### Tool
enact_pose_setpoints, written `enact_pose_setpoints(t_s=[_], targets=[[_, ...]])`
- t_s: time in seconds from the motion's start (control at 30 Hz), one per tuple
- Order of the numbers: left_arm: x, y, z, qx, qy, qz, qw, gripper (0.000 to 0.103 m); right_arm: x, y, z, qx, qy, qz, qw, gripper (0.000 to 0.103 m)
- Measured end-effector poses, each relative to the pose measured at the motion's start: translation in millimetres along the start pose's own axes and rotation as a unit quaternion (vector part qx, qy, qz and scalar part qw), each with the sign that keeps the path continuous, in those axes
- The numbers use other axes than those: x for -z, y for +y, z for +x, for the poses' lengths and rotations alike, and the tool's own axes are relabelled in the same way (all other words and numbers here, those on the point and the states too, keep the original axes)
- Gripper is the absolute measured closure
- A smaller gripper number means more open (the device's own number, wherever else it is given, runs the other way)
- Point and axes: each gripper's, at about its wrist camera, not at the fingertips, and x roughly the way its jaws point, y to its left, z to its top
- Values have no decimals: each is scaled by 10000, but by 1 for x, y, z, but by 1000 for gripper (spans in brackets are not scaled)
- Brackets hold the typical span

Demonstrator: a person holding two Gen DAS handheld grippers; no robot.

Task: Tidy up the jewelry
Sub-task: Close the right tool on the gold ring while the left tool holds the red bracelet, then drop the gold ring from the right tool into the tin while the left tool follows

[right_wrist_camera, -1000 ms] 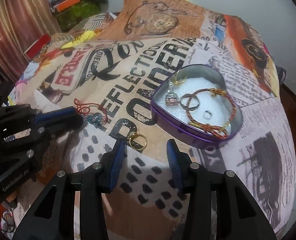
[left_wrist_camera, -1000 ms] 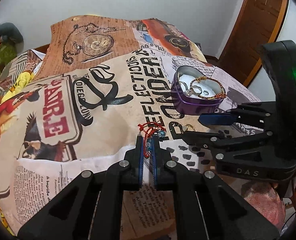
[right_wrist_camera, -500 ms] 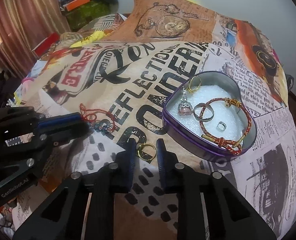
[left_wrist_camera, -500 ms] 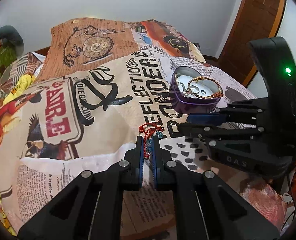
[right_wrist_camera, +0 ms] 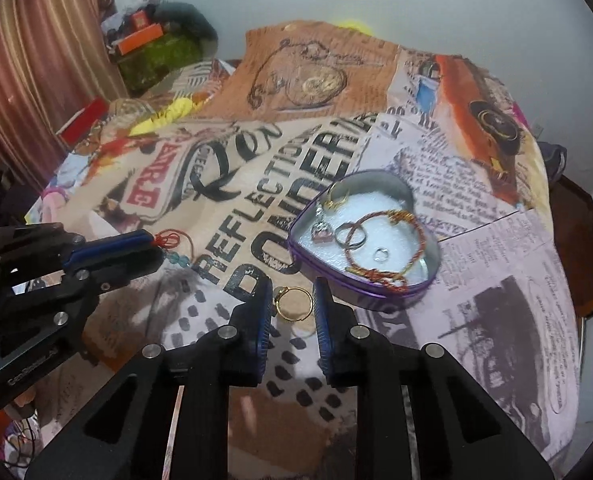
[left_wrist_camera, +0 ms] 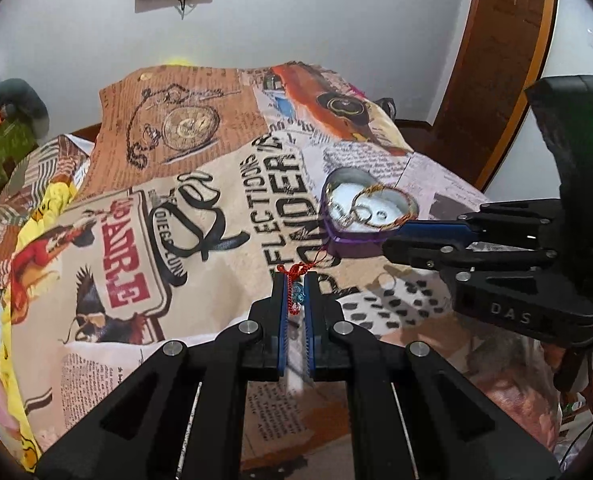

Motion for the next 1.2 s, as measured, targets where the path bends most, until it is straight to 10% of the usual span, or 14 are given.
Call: enact_pose_setpoints(t_s=[1.2], targets=[[-80,-51,20,242,-587,520,9966,97,-15,-46,-35,176,-750,309,9966,84]])
